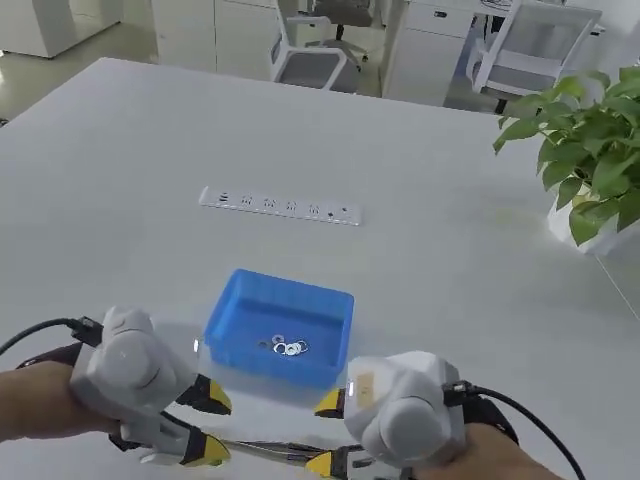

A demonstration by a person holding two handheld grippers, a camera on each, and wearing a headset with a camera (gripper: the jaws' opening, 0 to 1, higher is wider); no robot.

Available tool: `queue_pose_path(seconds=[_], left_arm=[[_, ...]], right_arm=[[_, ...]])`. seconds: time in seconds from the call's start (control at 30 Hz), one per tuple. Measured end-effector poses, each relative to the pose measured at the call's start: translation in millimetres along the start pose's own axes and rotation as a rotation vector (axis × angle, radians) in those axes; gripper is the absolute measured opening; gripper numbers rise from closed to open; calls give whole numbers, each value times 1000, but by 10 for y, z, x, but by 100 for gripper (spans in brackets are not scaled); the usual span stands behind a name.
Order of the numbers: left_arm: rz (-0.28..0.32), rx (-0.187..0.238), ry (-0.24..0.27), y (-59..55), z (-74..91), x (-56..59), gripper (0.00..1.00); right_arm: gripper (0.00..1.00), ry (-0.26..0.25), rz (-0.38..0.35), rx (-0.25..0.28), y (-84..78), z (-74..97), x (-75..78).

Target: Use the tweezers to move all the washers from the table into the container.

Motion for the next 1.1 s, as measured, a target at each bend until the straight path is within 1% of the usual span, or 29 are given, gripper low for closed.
queue_pose_path(seconds=[0.03,0.13,0.23,0.3,0.37,0.4,0.43,0.47,0.5,0.53,0.6,0.67,0.7,0.77,0.8,0.93,1.0,1.03,1.1], left_arm=[[19,21,15,22,45,-12,33],[47,50,40,41,156,-23,36],[100,106,76,91,292,-15,38],[121,135,95,107,358,-12,43],[154,161,116,119,438,6,48],[165,171,124,122,469,12,50],[172,187,135,136,502,19,52],[188,219,149,167,553,31,54],[208,232,158,174,584,31,56],[225,239,171,171,629,28,58],[224,256,206,181,695,11,65],[234,272,229,184,734,-4,70],[241,287,250,183,764,-26,71],[256,315,260,183,797,-34,74],[263,321,262,177,804,-36,76],[259,326,263,165,806,-27,82],[265,334,267,167,809,-33,87],[273,344,268,174,814,-38,91],[280,358,273,185,825,-50,95]], right_arm=[[33,-18,-17,10,-3,45,21],[36,-44,-62,29,-27,156,46],[41,-92,-157,59,-79,293,87],[44,-113,-188,67,-112,363,101],[47,-142,-227,86,-142,426,122],[48,-160,-263,100,-164,480,133],[50,-172,-282,117,-164,516,139],[52,-185,-315,141,-176,564,147],[53,-196,-335,155,-189,595,157],[54,-213,-359,179,-200,641,171],[58,-243,-407,214,-227,709,203],[62,-256,-426,235,-248,756,219],[63,-268,-432,240,-270,791,233],[67,-275,-441,254,-278,840,232],[69,-276,-445,260,-280,853,232],[74,-284,-452,280,-296,880,242],[78,-284,-447,284,-290,883,239],[80,-284,-445,282,-291,883,238],[83,-291,-446,283,-303,889,246]])
Point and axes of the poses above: the centre of the closed fingertips' face, and the gripper's own axes: z roughly backward along the fingers, x roughly to its right, y roughly out of its top, the point moved 3 cm from there along z, roughly backward along the fingers, and after that the axes turned 4 degrees about -x, right-handed, at the moved point
